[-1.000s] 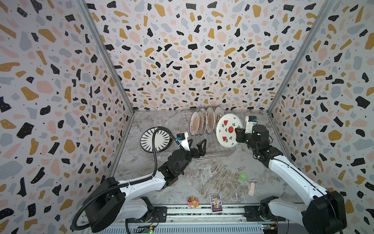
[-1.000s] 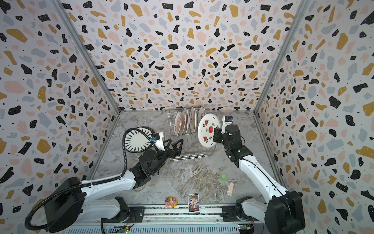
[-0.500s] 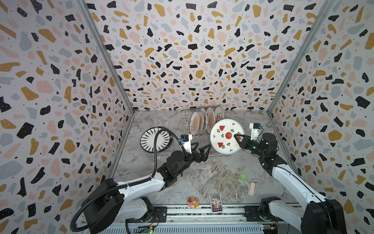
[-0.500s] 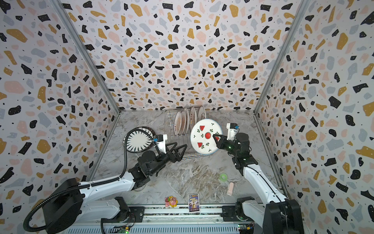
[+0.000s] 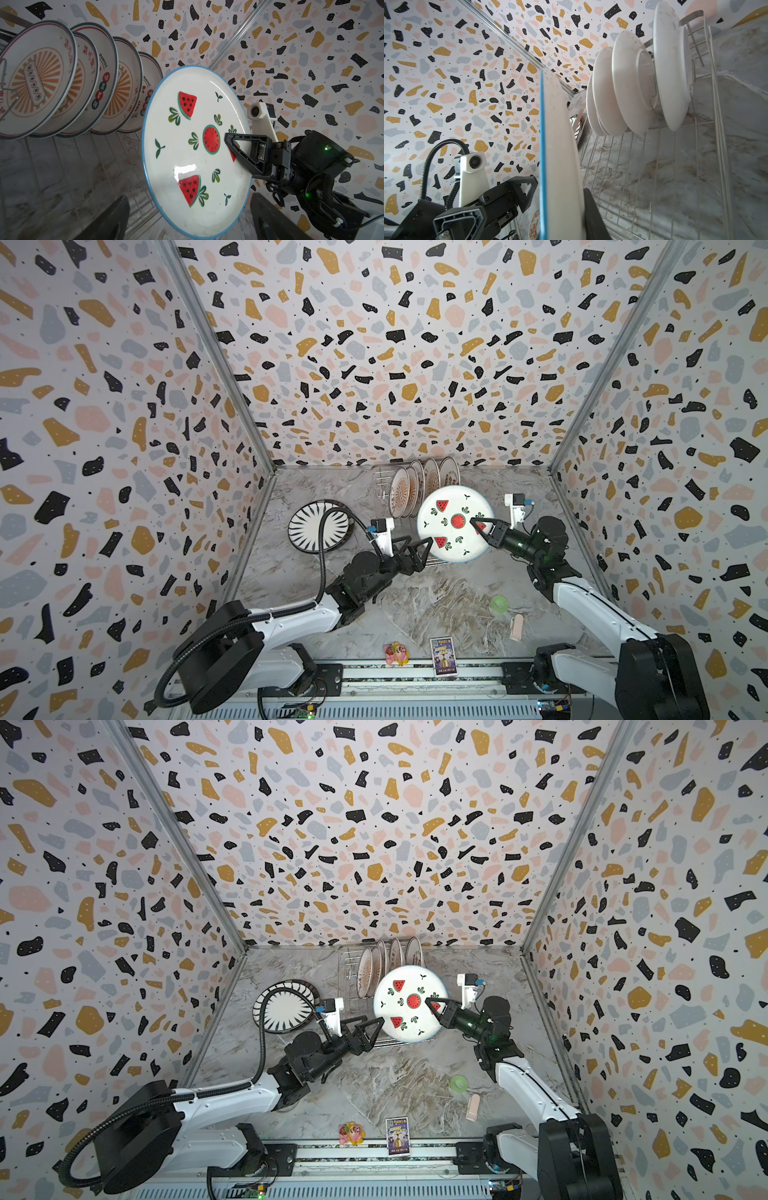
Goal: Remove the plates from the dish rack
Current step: 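Carry the plate toward the left gripper while the left gripper grasps its rim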
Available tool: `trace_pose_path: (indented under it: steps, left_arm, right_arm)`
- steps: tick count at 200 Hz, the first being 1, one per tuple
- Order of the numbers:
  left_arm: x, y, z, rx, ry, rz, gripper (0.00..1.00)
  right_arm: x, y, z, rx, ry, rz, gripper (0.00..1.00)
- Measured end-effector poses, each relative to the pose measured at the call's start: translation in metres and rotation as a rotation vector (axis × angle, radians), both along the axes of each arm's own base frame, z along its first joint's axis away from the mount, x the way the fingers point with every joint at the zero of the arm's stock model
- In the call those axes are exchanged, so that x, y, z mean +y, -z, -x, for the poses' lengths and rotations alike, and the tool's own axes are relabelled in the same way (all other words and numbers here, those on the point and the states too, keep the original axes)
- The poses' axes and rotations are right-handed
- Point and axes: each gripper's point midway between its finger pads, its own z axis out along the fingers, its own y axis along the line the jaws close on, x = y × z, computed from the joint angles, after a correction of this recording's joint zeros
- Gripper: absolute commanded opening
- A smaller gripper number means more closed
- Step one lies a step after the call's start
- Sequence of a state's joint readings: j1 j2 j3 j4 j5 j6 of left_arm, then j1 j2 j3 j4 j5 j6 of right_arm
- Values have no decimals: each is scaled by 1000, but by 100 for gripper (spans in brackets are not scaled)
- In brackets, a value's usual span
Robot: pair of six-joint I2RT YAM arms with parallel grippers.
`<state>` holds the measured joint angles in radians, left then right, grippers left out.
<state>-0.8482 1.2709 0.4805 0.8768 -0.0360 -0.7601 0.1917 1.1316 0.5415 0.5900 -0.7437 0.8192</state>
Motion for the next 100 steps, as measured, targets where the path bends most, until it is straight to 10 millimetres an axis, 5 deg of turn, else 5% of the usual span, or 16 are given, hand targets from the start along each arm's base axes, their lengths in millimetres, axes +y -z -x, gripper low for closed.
trace_pose_path:
  steps: [100]
  left_arm:
    - [-6,7,-10,44,-19,99,76]
  right_arm:
    - [16,-7,11,-17,-96,-55,12]
